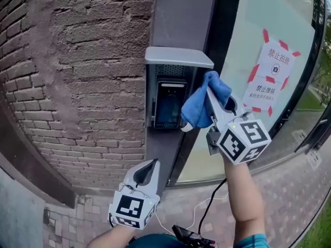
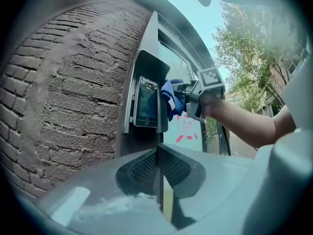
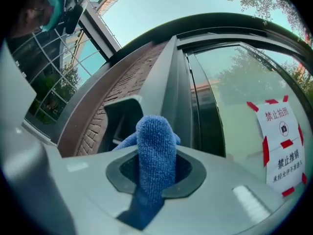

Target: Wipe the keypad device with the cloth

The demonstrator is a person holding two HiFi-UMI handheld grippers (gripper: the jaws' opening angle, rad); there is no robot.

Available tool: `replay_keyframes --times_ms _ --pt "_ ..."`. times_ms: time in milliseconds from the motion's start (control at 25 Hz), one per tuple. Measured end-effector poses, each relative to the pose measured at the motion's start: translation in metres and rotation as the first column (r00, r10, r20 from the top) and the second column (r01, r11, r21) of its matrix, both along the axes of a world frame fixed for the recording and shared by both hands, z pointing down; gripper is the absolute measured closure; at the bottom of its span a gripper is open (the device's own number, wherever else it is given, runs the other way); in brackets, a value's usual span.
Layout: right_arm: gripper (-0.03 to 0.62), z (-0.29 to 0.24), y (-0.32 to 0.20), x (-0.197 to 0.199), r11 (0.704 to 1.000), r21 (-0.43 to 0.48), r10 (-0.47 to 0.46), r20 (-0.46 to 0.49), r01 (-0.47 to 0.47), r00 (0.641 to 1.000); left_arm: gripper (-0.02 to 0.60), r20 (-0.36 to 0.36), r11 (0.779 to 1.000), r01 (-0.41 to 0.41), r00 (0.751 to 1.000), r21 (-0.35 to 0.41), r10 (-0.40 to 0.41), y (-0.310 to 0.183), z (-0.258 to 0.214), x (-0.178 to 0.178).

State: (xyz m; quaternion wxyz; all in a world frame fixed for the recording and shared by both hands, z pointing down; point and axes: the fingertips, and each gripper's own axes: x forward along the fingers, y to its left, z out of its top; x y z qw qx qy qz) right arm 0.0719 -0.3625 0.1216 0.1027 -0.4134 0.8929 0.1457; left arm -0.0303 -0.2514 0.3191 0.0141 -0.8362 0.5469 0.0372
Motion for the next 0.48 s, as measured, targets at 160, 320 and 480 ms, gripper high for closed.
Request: replay_keyframes --times_ms 160,320,480 --pt "0.528 0.058 -0.003 -0.002 0.996 -0.089 0.012 -0.062 -0.017 0.998 0.589 -0.003 1.0 -0.017 1.0 -0.017 0.017 0.0 0.007 0.005" --pt "0.528 0.11 -0.002 -0.004 0.984 -0.174 0.007 -0.131 -0.03 0.991 0.589 0.0 0.998 -0.042 0.999 -0.037 0.042 -0.001 0.016 0.015" --pt "0.528 0.133 -0.002 0.001 0.974 -0.225 -0.01 -0.184 -0.032 0.983 0.589 0.004 0.997 -0.055 0.998 -0.052 0.055 -0.002 0.022 0.021"
